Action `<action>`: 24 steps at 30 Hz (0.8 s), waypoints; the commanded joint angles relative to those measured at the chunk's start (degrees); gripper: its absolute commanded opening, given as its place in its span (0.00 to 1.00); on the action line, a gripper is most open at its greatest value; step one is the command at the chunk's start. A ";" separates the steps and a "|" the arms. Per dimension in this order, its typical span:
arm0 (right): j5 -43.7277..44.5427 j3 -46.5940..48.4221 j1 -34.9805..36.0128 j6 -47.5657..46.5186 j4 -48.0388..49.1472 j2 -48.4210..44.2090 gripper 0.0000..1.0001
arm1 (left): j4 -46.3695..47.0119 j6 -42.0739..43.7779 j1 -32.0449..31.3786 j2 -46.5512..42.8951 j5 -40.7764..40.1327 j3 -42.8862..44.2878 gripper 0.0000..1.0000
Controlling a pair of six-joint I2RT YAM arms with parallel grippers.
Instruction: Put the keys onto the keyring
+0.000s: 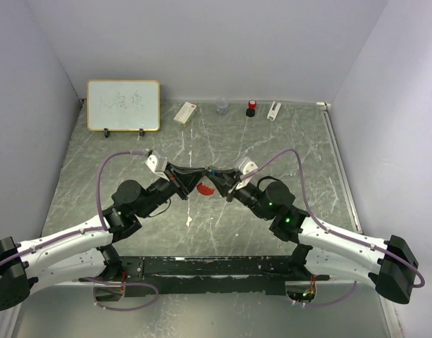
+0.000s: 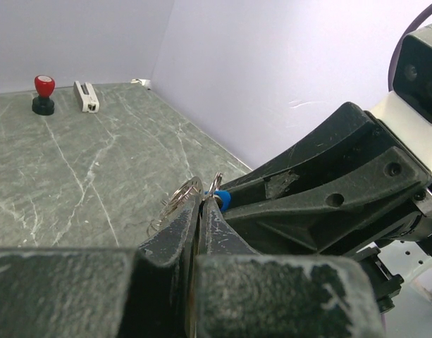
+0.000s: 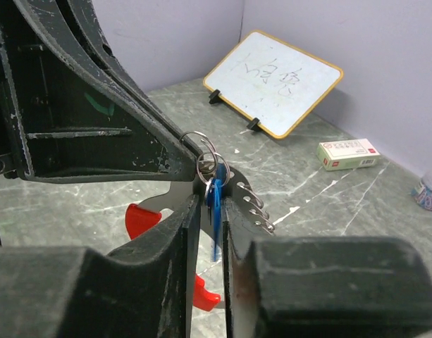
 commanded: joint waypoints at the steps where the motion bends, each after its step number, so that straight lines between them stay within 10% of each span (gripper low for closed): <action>1: 1.85 1.85 0.18 -1.23 2.27 0.71 0.12 | 2.97 -0.91 0.38 0.09 0.78 1.84 0.06; 4: 2.45 2.05 0.23 -1.34 1.59 1.43 0.00 | 2.83 -0.87 0.40 -0.11 0.53 1.92 0.07; 24: 0.91 0.55 0.15 2.45 -1.90 3.30 0.00 | 11.72 -2.27 0.48 -1.04 -0.73 -0.82 0.07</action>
